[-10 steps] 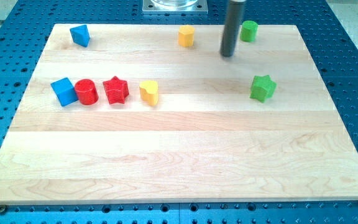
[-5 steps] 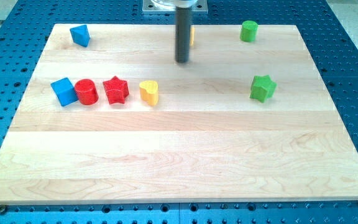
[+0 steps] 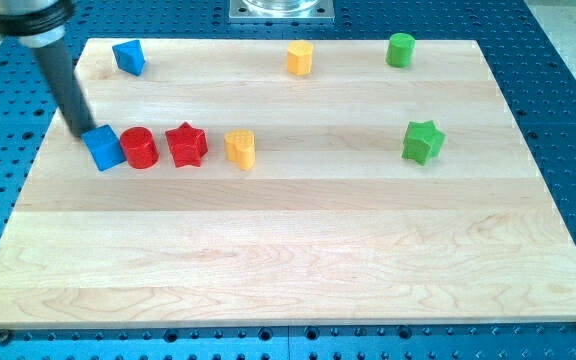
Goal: Push cube into the heart
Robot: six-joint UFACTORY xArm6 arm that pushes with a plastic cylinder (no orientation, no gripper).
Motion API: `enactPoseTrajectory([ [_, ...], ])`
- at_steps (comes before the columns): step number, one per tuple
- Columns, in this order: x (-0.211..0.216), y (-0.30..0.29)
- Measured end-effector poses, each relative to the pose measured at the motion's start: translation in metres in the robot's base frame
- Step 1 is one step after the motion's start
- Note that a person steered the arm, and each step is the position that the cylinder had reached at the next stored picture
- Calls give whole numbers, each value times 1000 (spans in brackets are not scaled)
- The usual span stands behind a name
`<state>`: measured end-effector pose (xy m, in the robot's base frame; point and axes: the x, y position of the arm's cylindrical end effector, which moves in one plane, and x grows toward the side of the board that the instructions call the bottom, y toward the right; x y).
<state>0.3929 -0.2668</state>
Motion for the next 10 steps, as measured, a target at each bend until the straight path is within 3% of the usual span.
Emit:
enactPoseTrajectory([
  [1, 44, 8],
  [2, 2, 6],
  [3, 21, 36],
  [4, 76, 48],
  [5, 97, 54],
  [6, 114, 13],
  [10, 100, 94],
])
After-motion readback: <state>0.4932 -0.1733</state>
